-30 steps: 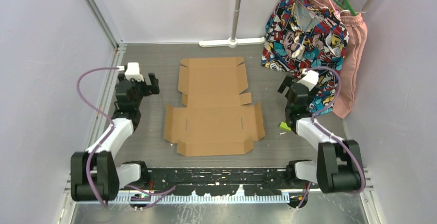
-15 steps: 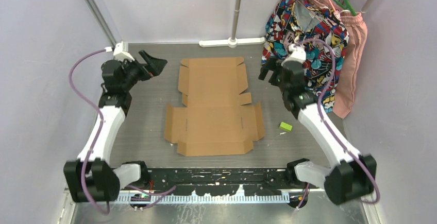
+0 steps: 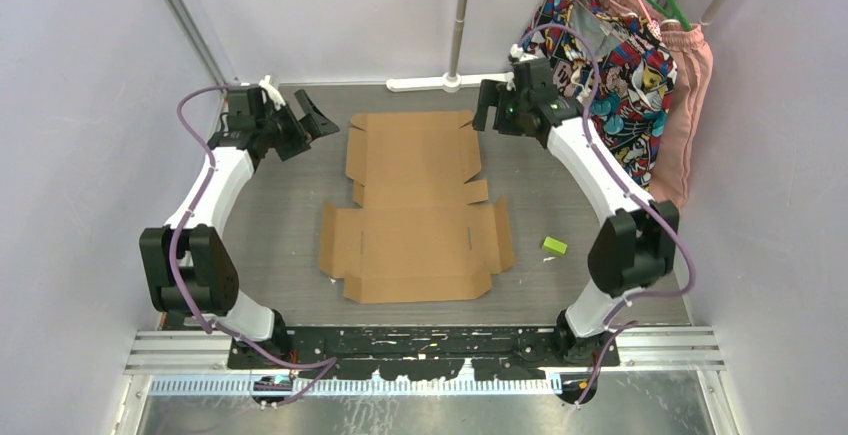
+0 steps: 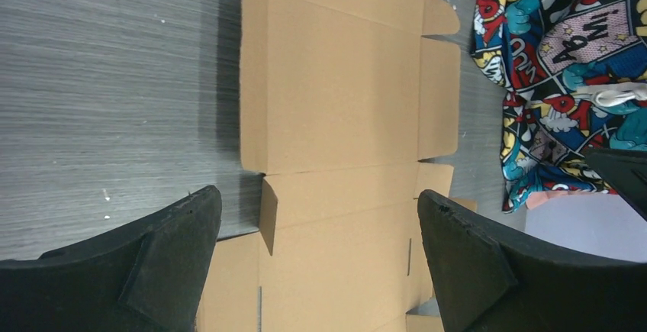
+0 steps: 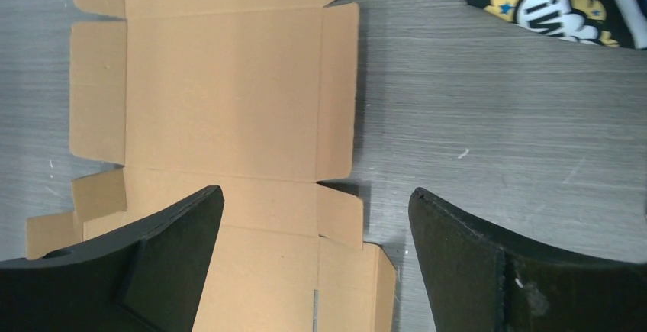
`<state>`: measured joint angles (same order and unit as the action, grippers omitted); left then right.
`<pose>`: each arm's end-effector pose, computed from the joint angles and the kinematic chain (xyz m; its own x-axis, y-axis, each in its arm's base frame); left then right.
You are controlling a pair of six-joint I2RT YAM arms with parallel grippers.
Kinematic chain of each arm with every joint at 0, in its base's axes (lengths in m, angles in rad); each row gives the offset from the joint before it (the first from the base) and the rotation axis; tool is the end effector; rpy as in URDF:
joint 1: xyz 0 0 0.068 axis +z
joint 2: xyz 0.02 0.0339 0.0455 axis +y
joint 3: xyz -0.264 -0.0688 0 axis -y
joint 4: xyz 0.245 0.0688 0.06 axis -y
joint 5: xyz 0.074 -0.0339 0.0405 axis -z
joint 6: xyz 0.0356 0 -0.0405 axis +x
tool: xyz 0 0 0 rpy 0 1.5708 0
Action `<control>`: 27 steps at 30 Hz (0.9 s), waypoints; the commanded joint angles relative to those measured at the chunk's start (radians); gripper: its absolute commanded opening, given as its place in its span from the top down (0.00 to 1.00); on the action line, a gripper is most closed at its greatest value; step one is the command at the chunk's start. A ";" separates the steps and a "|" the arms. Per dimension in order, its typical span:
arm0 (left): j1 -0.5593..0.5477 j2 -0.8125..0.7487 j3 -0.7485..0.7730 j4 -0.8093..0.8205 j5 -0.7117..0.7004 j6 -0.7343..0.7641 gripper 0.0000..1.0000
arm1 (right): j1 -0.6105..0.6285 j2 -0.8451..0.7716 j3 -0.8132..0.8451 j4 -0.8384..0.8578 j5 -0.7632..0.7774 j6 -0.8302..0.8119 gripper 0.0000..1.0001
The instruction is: Fold the paper box
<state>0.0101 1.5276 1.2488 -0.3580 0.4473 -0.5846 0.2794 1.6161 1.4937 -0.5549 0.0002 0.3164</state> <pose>0.3461 -0.0119 0.3044 -0.6827 -0.5045 -0.5285 -0.0457 0.7515 -0.6582 0.3536 0.1014 0.3382 -0.6583 0.1348 -0.7406 -0.0745 0.9673 0.2423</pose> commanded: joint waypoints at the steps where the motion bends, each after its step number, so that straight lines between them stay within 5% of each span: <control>1: -0.001 0.001 0.031 -0.048 -0.030 0.027 0.00 | -0.004 0.103 0.133 -0.144 -0.105 -0.063 0.04; 27: -0.001 -0.188 -0.269 0.178 0.080 -0.104 0.03 | -0.096 0.396 0.123 0.085 -0.376 -0.028 0.08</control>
<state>0.0101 1.3827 0.9848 -0.2584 0.4889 -0.6773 0.1810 2.0132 1.5856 -0.5255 -0.3382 0.2729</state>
